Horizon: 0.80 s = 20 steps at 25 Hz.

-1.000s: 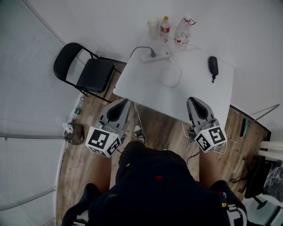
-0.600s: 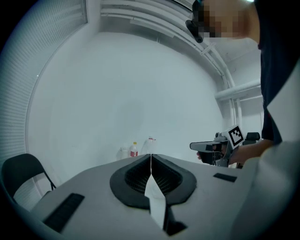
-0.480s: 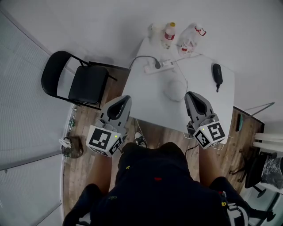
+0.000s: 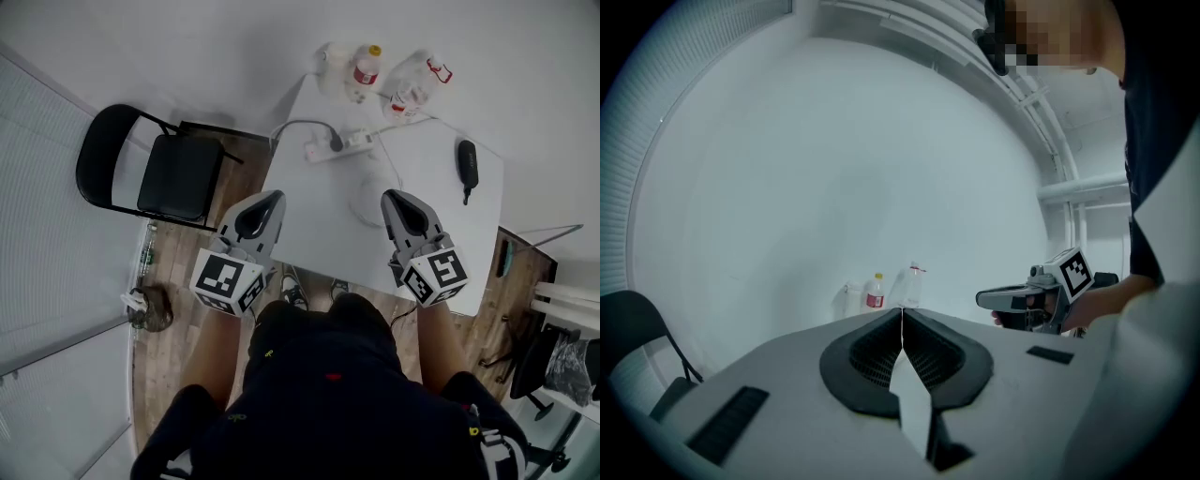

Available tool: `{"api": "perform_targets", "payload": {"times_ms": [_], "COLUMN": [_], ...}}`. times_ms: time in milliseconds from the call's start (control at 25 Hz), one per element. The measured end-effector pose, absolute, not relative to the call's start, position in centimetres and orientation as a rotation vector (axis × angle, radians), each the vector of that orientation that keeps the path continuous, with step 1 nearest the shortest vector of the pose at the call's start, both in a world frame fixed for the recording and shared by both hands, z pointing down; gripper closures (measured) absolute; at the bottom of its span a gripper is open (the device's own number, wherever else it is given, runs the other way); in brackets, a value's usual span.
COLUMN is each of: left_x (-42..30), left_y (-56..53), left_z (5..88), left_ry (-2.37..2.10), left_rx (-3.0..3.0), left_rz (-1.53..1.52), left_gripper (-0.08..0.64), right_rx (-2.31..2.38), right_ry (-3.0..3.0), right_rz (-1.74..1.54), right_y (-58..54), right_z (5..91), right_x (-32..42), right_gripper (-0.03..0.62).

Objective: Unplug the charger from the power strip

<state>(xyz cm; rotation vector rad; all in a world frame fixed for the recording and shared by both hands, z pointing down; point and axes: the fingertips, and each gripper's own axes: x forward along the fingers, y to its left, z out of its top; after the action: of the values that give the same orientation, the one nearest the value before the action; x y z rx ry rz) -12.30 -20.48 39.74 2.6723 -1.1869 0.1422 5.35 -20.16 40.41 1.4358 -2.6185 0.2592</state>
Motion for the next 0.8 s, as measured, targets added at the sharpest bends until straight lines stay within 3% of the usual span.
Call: {"api": "perform_targets", "payload": {"times_ms": [520,640,800], "left_x": [-5.2,-4.2,-3.3], "left_y": [-32.1,-34.2,-36.7], "left_z": [48.1,51.8,56.3], "left_ry": [-1.158,-1.14,-1.115], "left_rx": [2.629,2.61,2.528], "left_rz": [0.357,0.444,0.474], "left_gripper": [0.537,0.537,0.537], "right_rx": [1.299,1.275,1.277], "right_ry": [-2.502,-2.493,-2.404], "right_rz": [0.326,0.382,0.378], "right_y": [-33.1,-34.8,-37.0], "right_z": [50.2,53.3,57.3], "right_x": [7.3,7.0,7.0], "right_gripper": [0.563,0.446,0.426]}}
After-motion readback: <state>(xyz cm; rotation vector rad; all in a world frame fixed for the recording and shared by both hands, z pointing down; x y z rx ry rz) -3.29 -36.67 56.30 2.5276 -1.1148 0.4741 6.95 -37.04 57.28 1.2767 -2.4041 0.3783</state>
